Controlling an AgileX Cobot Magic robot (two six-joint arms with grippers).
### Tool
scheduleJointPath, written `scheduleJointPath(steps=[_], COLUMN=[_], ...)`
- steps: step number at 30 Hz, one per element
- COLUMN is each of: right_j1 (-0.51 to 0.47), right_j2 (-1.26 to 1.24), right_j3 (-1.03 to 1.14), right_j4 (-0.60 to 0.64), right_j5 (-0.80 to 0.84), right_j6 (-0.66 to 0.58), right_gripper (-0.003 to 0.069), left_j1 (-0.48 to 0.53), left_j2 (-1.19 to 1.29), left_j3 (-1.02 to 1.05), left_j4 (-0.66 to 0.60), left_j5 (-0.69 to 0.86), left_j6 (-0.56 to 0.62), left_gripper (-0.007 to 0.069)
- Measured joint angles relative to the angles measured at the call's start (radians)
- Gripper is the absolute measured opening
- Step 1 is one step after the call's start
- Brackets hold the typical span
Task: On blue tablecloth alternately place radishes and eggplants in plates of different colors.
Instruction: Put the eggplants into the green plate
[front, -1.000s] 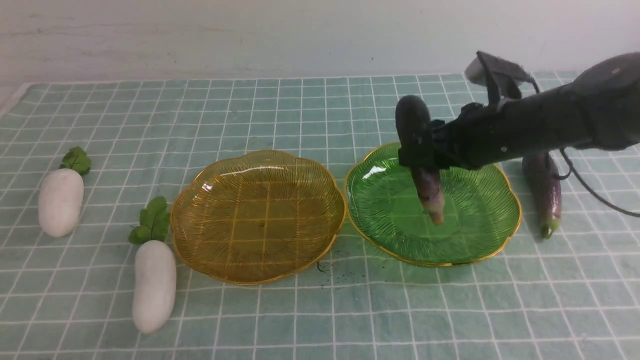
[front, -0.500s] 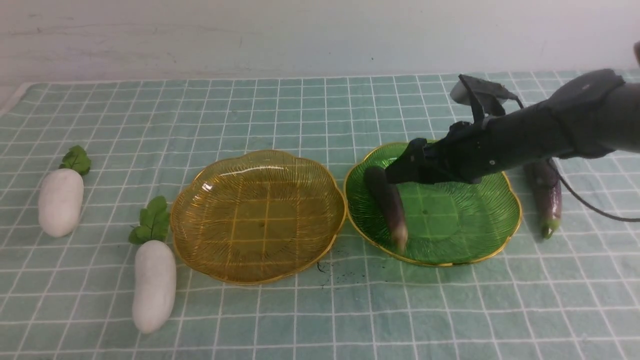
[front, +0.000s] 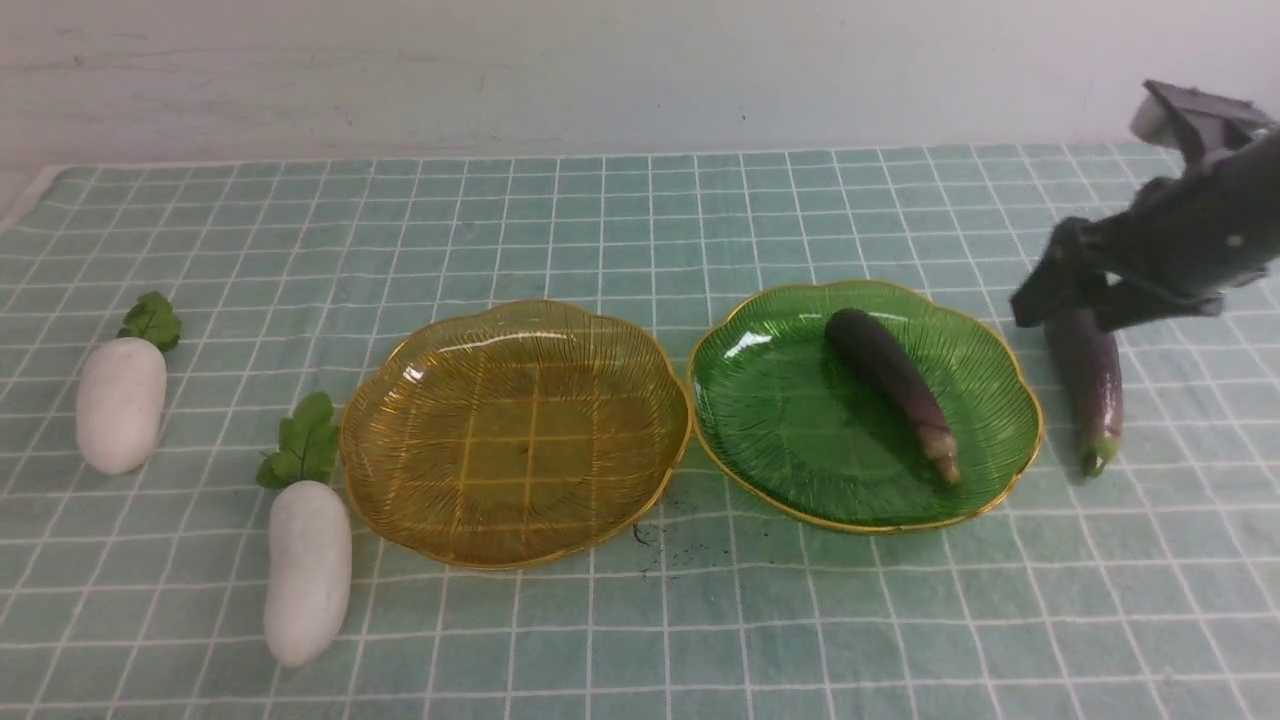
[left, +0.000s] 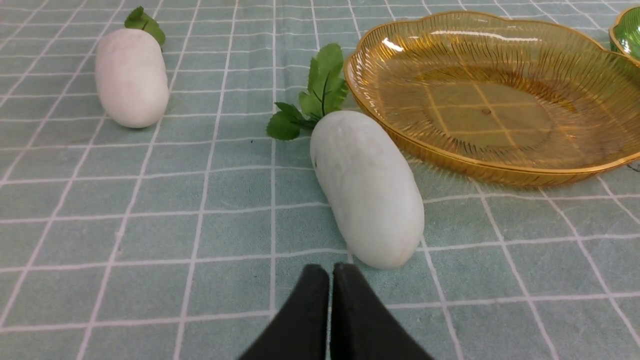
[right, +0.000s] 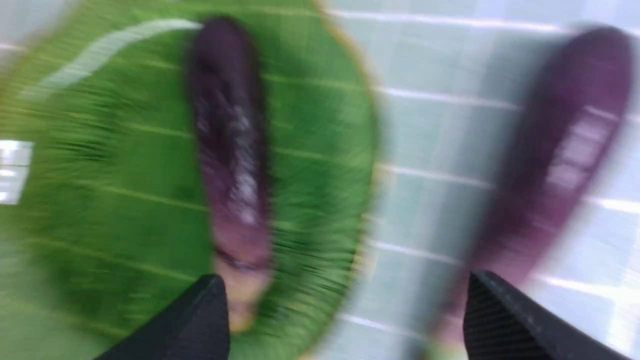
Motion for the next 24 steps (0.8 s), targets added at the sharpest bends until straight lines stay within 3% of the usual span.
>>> scheduleJointPath(steps=[7, 24], right_j1=[-0.004, -0.004], right_j2=[0.001, 0.219], right_j3=[0.000, -0.001], right_j4=[-0.192, -0.201], right_j5=[-0.058, -0.112], right_j6=[0.188, 0.237], right_gripper=[0.0569, 0.0566], left_j1=[0.000, 0.000], left_j2=[0.000, 0.000], left_j3=[0.000, 0.000], left_j4=[0.000, 0.000], left_j5=[0.000, 0.000], left_j6=[0.000, 0.000], left_gripper=[-0.0008, -0.0008])
